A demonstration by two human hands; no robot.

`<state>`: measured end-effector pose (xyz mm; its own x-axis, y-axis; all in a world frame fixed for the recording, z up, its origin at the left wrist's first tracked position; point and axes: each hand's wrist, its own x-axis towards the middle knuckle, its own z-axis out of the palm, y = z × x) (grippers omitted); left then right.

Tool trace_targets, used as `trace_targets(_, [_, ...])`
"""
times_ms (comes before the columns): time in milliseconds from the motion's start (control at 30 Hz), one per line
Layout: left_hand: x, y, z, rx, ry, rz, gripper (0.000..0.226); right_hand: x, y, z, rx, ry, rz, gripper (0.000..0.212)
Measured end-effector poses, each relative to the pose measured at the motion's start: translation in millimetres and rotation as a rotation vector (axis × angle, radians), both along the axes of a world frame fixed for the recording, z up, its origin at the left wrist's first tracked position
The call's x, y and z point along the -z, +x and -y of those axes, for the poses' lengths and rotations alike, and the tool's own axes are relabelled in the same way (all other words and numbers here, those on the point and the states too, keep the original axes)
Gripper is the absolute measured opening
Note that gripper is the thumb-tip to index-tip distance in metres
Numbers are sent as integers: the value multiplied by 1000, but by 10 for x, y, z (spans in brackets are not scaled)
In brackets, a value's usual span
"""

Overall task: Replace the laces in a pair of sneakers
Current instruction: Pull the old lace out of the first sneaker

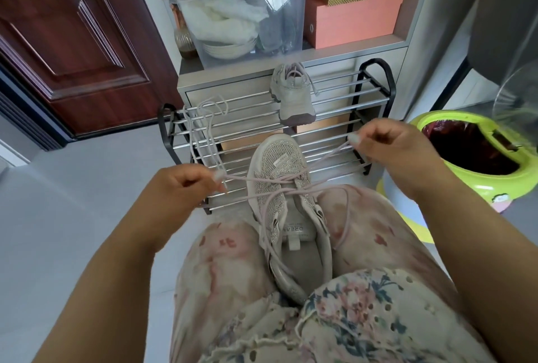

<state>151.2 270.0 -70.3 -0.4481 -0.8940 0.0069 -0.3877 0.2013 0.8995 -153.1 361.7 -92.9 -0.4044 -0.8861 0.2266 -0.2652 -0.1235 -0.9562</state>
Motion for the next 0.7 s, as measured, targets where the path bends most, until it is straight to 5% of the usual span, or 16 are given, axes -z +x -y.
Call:
trace_targets(133, [197, -230, -59, 85, -142, 128, 16, 107, 165, 90, -94, 124, -424, 22])
trace_targets(333, [436, -397, -62, 169, -188, 203, 29, 233, 331, 147, -223, 166, -606, 17])
trace_targets(533, [392, -508, -191, 114, -119, 91, 21, 260, 412, 173, -300, 159, -594, 18])
trace_targets(700, [325, -316, -100, -224, 50, -211, 24, 117, 205, 148, 125, 79, -211, 27])
